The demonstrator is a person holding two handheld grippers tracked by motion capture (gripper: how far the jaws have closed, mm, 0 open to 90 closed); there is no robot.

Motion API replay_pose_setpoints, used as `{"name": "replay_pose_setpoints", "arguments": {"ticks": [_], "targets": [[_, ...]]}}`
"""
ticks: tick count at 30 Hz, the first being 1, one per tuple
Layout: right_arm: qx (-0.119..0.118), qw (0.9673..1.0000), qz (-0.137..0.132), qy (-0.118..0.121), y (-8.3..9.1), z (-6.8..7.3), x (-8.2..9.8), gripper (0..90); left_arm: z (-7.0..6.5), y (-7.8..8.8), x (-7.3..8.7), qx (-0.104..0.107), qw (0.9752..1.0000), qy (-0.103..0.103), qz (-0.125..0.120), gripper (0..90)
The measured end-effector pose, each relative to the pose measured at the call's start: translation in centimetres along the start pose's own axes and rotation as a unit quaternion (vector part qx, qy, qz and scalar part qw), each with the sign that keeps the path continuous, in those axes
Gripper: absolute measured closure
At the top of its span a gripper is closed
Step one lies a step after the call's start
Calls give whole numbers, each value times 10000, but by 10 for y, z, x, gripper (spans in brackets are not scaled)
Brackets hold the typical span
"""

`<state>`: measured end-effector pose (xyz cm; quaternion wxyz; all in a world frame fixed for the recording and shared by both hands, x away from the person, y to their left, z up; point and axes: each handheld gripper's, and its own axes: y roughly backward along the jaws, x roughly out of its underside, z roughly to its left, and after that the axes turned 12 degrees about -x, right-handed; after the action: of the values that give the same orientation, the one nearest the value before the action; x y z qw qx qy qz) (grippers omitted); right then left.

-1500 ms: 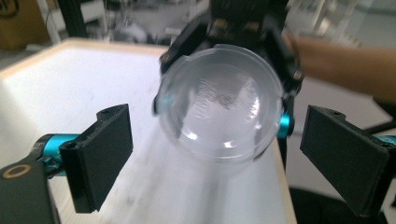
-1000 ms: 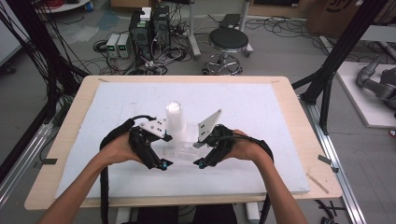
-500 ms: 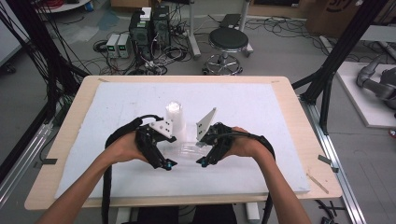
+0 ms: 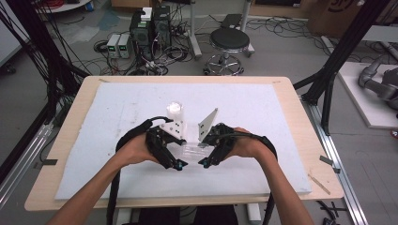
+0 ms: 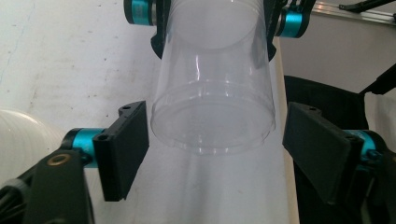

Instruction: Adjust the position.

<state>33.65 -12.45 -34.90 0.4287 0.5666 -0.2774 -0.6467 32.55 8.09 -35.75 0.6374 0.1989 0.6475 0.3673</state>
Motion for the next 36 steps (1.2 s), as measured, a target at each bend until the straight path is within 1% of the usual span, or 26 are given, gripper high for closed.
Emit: {"name": "replay_pose_setpoints", "arguments": {"ticks": [3,6,9,11,13,15,16,21,23,25,26,27,29,31,32,34,35,36], "targets": [[-27,10000,23,16,-1,-1,-1,389,0,-1,-1,7,10000,55,-52,259],[-49,10000,50,-24,-2,-1,-1,390,0,-2,-1,19,10000,41,-21,275],[-57,10000,58,1,-2,-1,-1,391,0,-4,-2,33,10000,39,12,287],[-53,9999,88,-29,-3,-1,-1,391,0,-5,-3,20,10000,10,9,310],[-53,9999,88,-9,-3,-2,0,392,1,-6,-4,2,10000,-31,40,335],[-45,9999,100,27,-3,-2,-1,393,0,-6,-4,-22,10000,-37,44,402],[-54,9999,137,-64,-3,-1,0,395,1,-6,-4,-33,9999,-73,60,410],[-60,9998,161,-76,-4,-1,0,395,0,-7,-5,-74,9999,-43,67,418],[-61,9999,144,-71,-4,-1,0,375,0,-6,-5,-77,9999,-62,85,418],[-91,9999,69,-8,-6,-2,0,242,-1,-6,-5,-80,9999,-33,69,418],[-101,9999,-25,-90,-6,-3,1,144,-1,-6,-4,-123,9999,-44,72,418],[-94,9999,-102,-95,-6,-4,1,143,-1,-6,-4,-123,9999,-44,72,418],[-17,10000,-71,-55,-4,-4,2,142,-1,-5,-4,-126,9999,-20,93,418],[-47,9998,-178,-43,-2,-3,2,143,0,-4,-3,-144,9999,-30,83,418],[-22,9998,-181,-15,-1,-2,2,143,0,-4,-3,-160,9999,-19,60,418],[41,9996,-282,5,2,-2,2,143,-1,-4,-1,-174,9998,2,8,418],[56,9992,-395,28,4,-2,3,143,-1,-4,2,-166,9999,-8,-37,418],[105,9984,-555,34,6,-2,5,144,-2,-5,6,-177,9998,58,-120,418]]}}
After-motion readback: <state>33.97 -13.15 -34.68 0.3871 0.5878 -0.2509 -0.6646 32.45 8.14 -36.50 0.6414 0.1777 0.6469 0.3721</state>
